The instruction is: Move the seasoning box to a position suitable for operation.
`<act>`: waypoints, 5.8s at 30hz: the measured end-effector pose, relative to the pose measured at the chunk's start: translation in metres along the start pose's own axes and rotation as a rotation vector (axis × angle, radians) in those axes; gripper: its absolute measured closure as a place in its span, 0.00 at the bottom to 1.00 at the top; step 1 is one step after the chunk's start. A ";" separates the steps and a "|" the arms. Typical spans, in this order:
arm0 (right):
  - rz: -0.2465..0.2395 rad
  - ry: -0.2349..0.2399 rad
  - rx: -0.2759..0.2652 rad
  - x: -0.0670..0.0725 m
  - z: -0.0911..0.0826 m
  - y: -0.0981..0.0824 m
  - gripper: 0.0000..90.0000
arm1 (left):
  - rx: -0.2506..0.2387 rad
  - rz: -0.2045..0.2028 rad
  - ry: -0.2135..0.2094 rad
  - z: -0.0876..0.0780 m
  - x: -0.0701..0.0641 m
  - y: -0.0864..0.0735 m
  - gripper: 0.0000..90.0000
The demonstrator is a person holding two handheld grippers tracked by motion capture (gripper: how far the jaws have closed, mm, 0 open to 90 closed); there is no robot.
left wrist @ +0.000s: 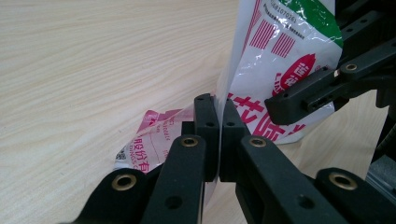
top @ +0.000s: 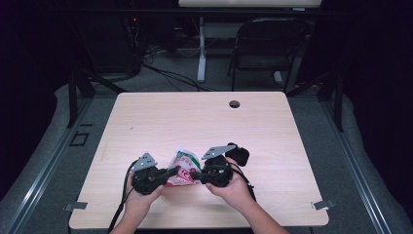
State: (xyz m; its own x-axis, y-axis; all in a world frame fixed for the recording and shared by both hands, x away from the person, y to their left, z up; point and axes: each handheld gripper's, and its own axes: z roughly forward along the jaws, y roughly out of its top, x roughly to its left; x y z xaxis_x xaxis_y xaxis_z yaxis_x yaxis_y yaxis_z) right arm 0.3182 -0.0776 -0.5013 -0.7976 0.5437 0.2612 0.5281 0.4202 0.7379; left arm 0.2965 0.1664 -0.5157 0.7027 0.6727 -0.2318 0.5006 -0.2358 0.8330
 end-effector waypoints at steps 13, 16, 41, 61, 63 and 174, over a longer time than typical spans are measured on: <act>-0.049 -0.018 0.031 0.003 0.003 0.003 1.00 | -0.017 0.041 0.009 -0.009 0.001 -0.003 0.87; -0.052 -0.019 0.028 0.004 0.004 0.004 1.00 | -0.012 0.046 0.022 -0.010 0.003 -0.005 0.80; -0.085 -0.002 -0.028 0.000 -0.005 0.008 1.00 | 0.112 0.078 0.069 0.005 0.013 -0.031 0.53; -0.104 -0.010 -0.043 0.000 -0.011 -0.002 1.00 | 0.149 0.089 0.010 0.026 0.023 -0.043 0.42; -0.112 -0.009 -0.038 -0.001 -0.012 -0.004 1.00 | 0.159 0.104 0.019 0.028 0.023 -0.044 0.40; -0.067 -0.003 -0.132 0.006 -0.026 -0.001 1.00 | 0.180 0.282 0.185 0.043 0.010 -0.035 0.69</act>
State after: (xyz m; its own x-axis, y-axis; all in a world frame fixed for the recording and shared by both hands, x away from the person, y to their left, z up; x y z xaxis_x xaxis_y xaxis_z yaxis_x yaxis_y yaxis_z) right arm 0.3053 -0.0934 -0.4840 -0.8290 0.5197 0.2067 0.4306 0.3570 0.8289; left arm 0.3080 0.1518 -0.5686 0.7303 0.6753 0.1026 0.3930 -0.5383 0.7455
